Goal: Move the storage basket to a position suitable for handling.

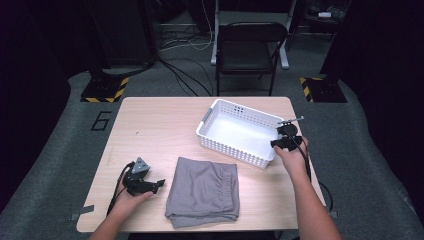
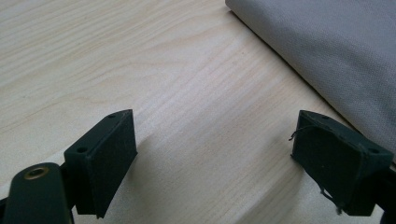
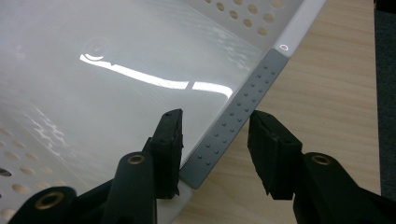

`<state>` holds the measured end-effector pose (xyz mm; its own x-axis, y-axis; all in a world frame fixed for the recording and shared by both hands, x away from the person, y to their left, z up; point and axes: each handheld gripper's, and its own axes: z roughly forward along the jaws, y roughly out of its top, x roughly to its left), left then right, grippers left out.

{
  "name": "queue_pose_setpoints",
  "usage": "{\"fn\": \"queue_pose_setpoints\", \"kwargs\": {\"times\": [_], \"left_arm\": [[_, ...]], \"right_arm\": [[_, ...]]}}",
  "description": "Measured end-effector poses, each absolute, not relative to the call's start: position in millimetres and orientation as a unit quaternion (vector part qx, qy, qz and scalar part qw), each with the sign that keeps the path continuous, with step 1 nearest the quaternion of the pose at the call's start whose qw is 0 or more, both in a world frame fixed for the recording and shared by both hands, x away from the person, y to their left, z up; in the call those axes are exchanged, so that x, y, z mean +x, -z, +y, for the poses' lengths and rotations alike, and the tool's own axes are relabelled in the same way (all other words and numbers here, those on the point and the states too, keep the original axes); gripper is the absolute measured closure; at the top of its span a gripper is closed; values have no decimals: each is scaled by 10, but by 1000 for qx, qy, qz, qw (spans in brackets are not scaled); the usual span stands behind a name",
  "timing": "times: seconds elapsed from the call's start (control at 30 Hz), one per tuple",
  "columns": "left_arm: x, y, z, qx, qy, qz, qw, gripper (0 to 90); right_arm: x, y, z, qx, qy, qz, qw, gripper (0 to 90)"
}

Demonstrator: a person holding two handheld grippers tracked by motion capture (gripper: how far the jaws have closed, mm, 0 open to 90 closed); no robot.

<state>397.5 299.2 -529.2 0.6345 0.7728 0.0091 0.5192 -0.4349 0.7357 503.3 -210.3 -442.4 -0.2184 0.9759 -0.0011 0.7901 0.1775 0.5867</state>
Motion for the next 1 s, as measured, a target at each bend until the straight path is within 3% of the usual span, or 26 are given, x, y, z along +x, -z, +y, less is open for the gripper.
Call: {"fn": "queue_pose_setpoints", "kwargs": {"times": [0.13, 0.57, 1.0], "left_arm": [[3974, 5291, 2994, 830, -174, 389, 361, 131], [3975, 5290, 2997, 831, -175, 387, 360, 132], [3973, 5291, 2997, 831, -175, 386, 360, 132]], "right_arm": [[5132, 4417, -2107, 606, -250, 734, 176, 610], [5405, 4371, -2004, 615, -258, 724, 178, 694], [5546, 4342, -1857, 619, -255, 720, 183, 730]]}}
